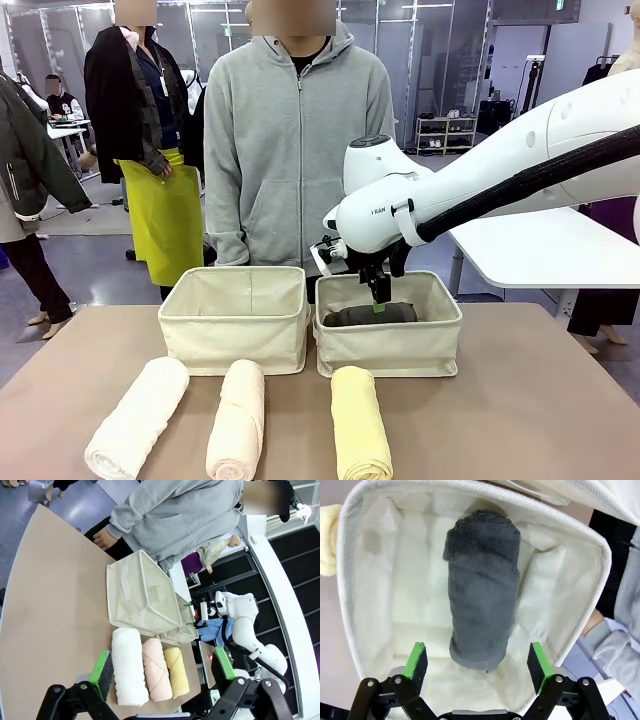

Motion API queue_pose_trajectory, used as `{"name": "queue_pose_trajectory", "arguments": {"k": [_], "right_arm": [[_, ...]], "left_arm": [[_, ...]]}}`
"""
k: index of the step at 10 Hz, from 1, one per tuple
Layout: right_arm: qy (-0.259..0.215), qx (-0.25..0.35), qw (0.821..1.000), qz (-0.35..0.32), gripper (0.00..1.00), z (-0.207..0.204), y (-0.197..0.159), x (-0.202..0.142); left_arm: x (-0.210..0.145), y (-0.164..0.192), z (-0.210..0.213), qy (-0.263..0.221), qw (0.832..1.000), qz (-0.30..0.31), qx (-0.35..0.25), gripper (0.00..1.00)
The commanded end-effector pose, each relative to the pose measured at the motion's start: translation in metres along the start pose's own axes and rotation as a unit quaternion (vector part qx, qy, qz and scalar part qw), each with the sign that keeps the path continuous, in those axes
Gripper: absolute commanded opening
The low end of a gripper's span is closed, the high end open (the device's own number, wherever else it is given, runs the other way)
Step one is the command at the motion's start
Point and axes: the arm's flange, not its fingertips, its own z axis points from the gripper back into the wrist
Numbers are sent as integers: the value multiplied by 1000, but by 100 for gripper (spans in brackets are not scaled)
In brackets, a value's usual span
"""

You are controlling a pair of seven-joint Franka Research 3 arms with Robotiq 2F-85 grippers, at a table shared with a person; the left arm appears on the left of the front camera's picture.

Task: Divide the towels into two baskets.
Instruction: Pick up one hotel-folded towel from the bottom of the table and place it in the Fabric basket indicated by the person.

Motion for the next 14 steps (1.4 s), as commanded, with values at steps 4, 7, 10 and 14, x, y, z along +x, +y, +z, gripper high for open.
{"name": "queue_pose_trajectory", "arguments": {"k": [4,7,10,14], "right_arm": [[-129,48,982,-133,100,68,83,-90],[-296,157,908,-252,100,56,139,-164],[-420,269,777,-383,100,33,203,-257],[-504,353,625,-480,100,-11,301,-395]], "left_arm": [[1,-1,2,-4,1000,-2,-9,100],[1,-1,2,-4,1000,-2,-9,100],[1,-1,2,-4,1000,-2,-9,100],[1,-1,2,-4,1000,-2,-9,100]]}}
